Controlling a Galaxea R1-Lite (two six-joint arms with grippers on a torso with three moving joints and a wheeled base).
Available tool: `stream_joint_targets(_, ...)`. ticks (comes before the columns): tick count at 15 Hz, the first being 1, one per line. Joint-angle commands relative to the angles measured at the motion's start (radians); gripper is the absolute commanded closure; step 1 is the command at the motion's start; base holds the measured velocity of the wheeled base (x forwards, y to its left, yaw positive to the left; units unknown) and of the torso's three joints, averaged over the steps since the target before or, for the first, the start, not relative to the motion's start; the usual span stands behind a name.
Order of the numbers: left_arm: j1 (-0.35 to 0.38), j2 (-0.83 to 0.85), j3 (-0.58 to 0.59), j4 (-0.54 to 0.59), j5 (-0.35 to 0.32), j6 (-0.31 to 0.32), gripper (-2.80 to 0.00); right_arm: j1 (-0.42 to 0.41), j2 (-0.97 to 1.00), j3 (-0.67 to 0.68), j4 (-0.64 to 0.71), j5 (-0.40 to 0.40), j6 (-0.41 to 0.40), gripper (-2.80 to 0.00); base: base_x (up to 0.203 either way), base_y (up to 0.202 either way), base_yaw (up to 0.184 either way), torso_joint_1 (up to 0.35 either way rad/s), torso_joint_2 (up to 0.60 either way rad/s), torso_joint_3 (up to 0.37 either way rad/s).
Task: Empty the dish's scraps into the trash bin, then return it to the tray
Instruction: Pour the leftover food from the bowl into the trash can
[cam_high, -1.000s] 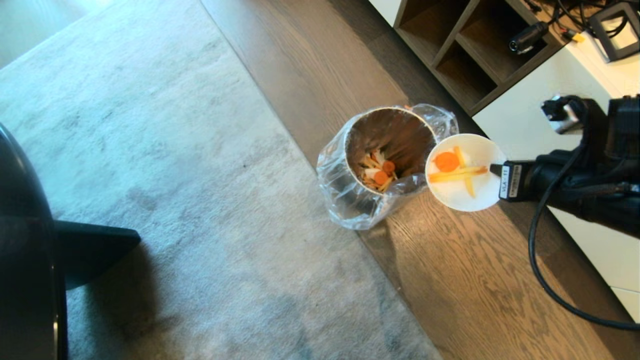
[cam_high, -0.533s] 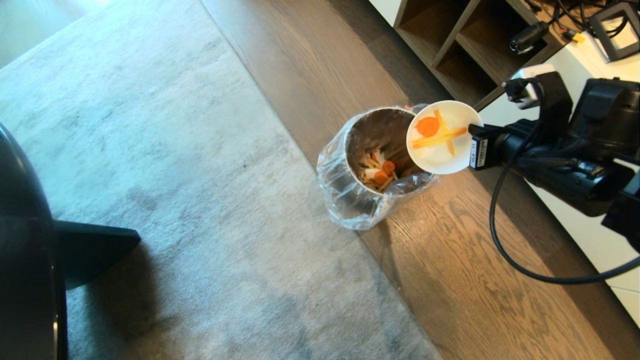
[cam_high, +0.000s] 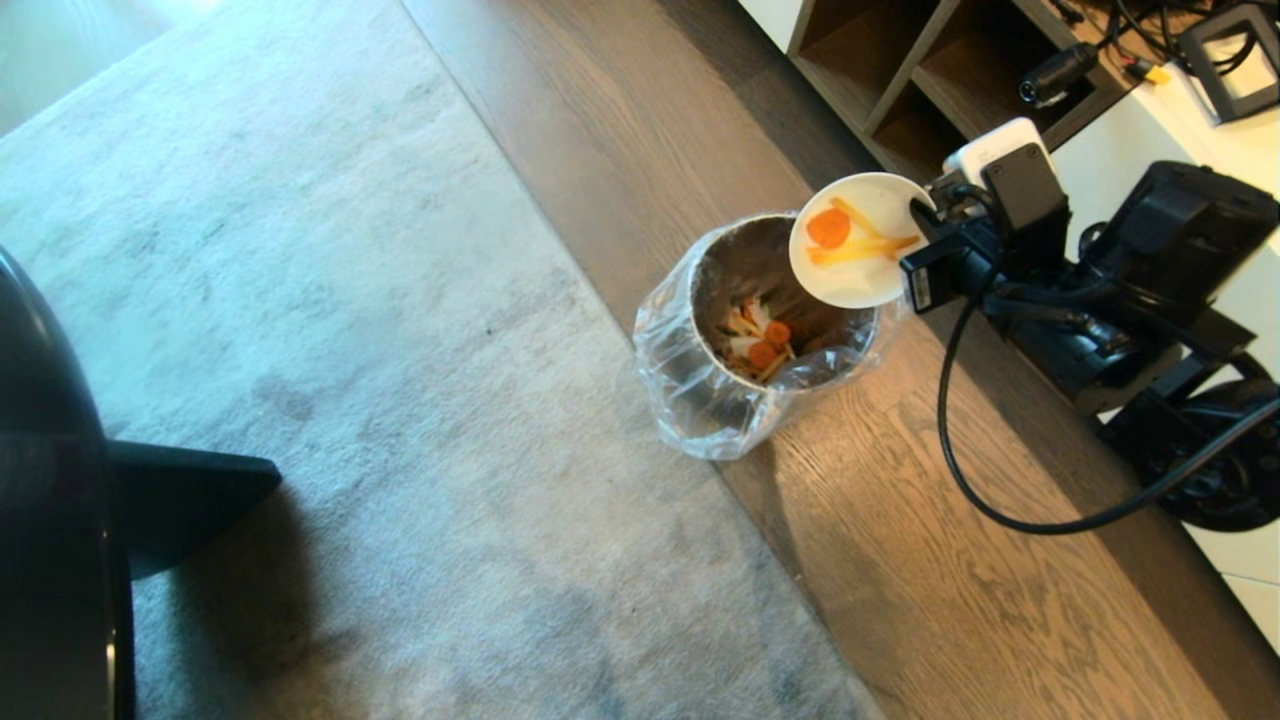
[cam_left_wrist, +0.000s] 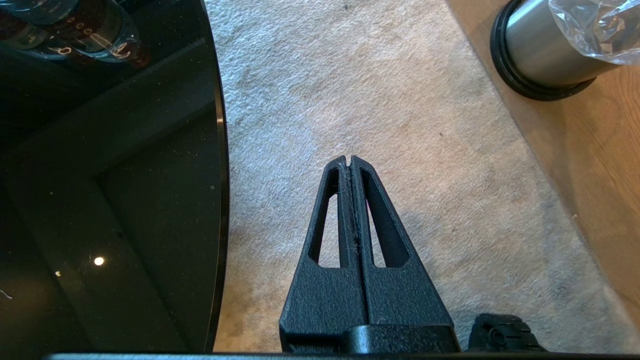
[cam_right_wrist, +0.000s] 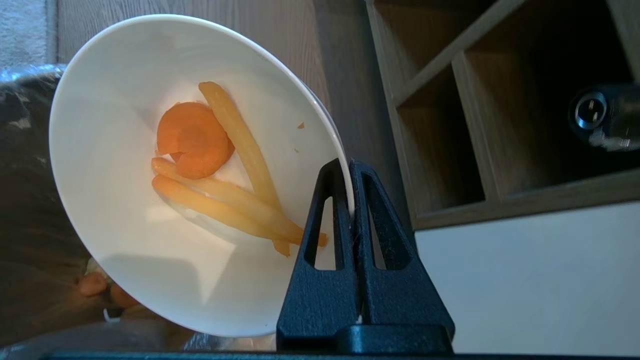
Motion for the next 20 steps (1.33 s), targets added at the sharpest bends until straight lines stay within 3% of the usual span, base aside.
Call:
stream_joint_targets(1, 0.0, 0.0, 0.0, -0.001, 0.001, -0.001, 0.0, 0.034, 0.044, -0.012, -0.059, -0.002, -0.084, 0.0, 0.0, 0.0, 0.0, 0.0, 0.0, 0.0)
stream_joint_targets(8, 0.0, 0.0, 0.0, -0.001, 0.001, -0.001, 0.0, 0.061, 0.121, -0.015, -0.288, 0.013, -0.341, 0.0, 0.0, 0.0, 0.0, 0.0, 0.0, 0.0)
stream_joint_targets(10, 0.0, 0.0, 0.0, -0.001, 0.001, -0.001, 0.0, 0.06, 0.129, -0.017, -0.338, 0.107, -0.433, 0.0, 0.0, 0.0, 0.0, 0.0, 0.0, 0.0)
stream_joint_targets(12, 0.0, 0.0, 0.0, -0.001, 0.001, -0.001, 0.0, 0.062, 0.141, -0.01, -0.416, 0.141, -0.516, 0.0, 0.0, 0.0, 0.0, 0.0, 0.0, 0.0)
stream_joint_targets(16, 0.0, 0.0, 0.0, -0.001, 0.001, -0.001, 0.0, 0.062, 0.145, 0.004, -0.454, 0.187, -0.584, 0.0, 0.0, 0.0, 0.0, 0.0, 0.0, 0.0)
stream_joint_targets(20, 0.0, 0.0, 0.0, -0.001, 0.001, -0.001, 0.0, 0.062, 0.125, 0.002, -0.454, 0.3, -0.692, 0.0, 0.0, 0.0, 0.0, 0.0, 0.0, 0.0)
